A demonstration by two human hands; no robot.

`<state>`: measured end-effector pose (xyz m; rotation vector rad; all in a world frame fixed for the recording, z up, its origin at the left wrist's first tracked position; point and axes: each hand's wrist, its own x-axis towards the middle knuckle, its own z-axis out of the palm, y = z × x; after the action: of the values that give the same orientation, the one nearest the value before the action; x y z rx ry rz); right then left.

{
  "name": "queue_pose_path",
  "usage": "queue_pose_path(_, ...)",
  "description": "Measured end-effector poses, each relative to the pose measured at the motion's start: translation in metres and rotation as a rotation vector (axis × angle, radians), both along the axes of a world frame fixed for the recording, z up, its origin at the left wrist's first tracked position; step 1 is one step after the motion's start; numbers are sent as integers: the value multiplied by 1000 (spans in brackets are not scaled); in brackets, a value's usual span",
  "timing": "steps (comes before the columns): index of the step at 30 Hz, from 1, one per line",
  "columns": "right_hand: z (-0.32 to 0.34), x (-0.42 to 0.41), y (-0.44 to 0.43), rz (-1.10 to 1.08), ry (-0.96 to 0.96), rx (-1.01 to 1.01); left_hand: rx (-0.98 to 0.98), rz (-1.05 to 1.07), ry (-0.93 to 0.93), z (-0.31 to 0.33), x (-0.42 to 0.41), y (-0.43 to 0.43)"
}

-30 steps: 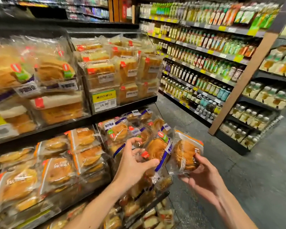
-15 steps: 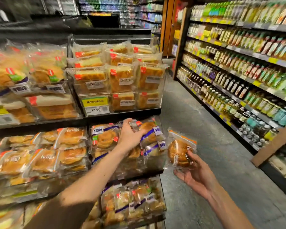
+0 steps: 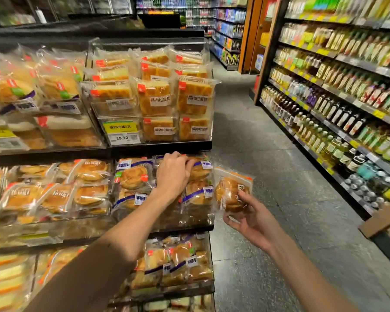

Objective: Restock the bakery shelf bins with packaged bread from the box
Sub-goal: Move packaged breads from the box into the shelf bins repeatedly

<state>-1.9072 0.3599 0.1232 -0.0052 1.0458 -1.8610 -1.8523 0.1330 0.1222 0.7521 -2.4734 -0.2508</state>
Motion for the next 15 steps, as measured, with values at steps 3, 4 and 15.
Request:
queue_pose_path(3, 2, -5, 1, 21, 48, 0, -44, -10, -16, 1, 2, 1)
queue_pose_path(4, 3, -7, 0, 32, 70, -2, -31, -26, 14, 3, 4, 3)
queue_pose_path(15, 40, 23, -45, 233, 440, 3, 966, -318, 260, 75, 83, 32)
